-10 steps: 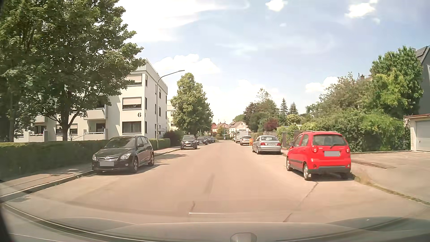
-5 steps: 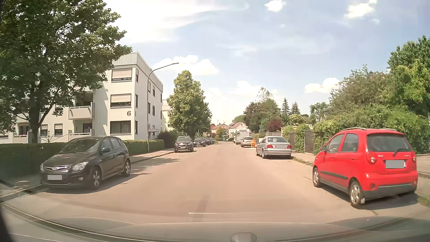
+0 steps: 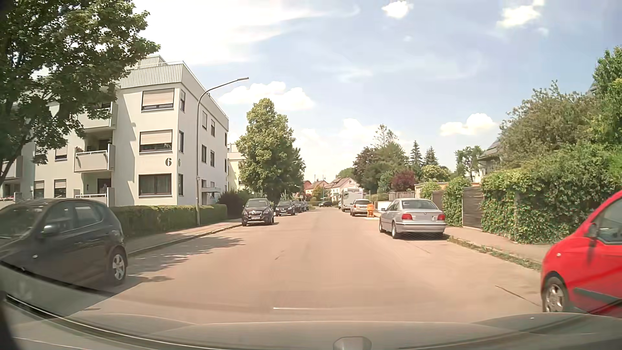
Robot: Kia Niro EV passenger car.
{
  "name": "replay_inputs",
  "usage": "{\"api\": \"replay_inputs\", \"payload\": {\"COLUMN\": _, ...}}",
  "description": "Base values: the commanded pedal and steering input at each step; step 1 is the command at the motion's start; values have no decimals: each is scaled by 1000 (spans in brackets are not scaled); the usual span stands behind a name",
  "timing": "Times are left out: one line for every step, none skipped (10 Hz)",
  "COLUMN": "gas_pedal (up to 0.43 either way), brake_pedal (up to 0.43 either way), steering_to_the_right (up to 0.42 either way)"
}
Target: Follow the waypoints while adhering to traffic rules and regulations
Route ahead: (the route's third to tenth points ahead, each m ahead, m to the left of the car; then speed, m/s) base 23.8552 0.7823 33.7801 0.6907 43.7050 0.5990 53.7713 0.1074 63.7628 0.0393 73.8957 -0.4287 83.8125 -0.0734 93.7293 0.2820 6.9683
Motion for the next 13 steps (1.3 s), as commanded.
{"api": "replay_inputs", "payload": {"gas_pedal": 118, "brake_pedal": 0, "steering_to_the_right": -2}}
{"api": "replay_inputs", "payload": {"gas_pedal": 110, "brake_pedal": 0, "steering_to_the_right": -2}}
{"api": "replay_inputs", "payload": {"gas_pedal": 110, "brake_pedal": 0, "steering_to_the_right": -2}}
{"api": "replay_inputs", "payload": {"gas_pedal": 110, "brake_pedal": 0, "steering_to_the_right": -2}}
{"api": "replay_inputs", "payload": {"gas_pedal": 110, "brake_pedal": 0, "steering_to_the_right": -1}}
{"api": "replay_inputs", "payload": {"gas_pedal": 98, "brake_pedal": 0, "steering_to_the_right": 0}}
{"api": "replay_inputs", "payload": {"gas_pedal": 79, "brake_pedal": 0, "steering_to_the_right": -1}}
{"api": "replay_inputs", "payload": {"gas_pedal": 67, "brake_pedal": 0, "steering_to_the_right": -1}}
{"api": "replay_inputs", "payload": {"gas_pedal": 67, "brake_pedal": 0, "steering_to_the_right": 0}}
{"api": "replay_inputs", "payload": {"gas_pedal": 67, "brake_pedal": 0, "steering_to_the_right": 0}}
{"api": "replay_inputs", "payload": {"gas_pedal": 67, "brake_pedal": 0, "steering_to_the_right": 0}}
{"api": "replay_inputs", "payload": {"gas_pedal": 67, "brake_pedal": 0, "steering_to_the_right": 0}}
{"api": "replay_inputs", "payload": {"gas_pedal": 67, "brake_pedal": 0, "steering_to_the_right": 0}}
